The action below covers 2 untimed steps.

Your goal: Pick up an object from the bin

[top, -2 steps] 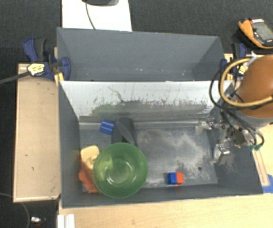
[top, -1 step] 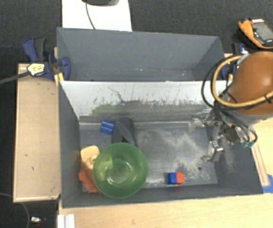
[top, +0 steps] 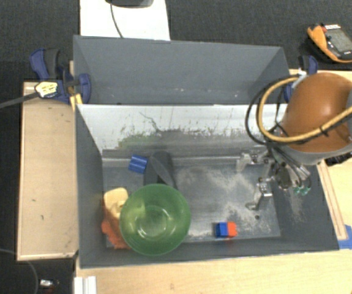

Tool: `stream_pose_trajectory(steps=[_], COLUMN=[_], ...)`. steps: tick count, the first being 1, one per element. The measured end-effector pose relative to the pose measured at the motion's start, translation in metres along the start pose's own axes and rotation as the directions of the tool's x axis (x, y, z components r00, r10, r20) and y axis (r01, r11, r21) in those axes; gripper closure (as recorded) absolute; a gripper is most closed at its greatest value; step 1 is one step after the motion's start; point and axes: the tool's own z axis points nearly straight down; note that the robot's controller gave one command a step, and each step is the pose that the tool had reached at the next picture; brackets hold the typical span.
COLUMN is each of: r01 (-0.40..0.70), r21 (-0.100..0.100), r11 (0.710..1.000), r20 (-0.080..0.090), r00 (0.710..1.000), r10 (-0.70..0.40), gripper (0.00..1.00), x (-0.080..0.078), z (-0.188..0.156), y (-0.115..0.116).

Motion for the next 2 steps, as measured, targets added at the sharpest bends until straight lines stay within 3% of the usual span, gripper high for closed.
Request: stream_pose_trajectory(steps=[1, 2], r01=[0.275, 0.081], r21=[0.001, 0.001], r11=[0.961, 0.997], r20=[0.003, 0.002], r00=[0.961, 0.997], r10=[-0.275, -0.081], gripper=[0.0, 0.0], x=[-0.022, 0.009], z=[0.049, 0.051], y=[0.061, 0.066])
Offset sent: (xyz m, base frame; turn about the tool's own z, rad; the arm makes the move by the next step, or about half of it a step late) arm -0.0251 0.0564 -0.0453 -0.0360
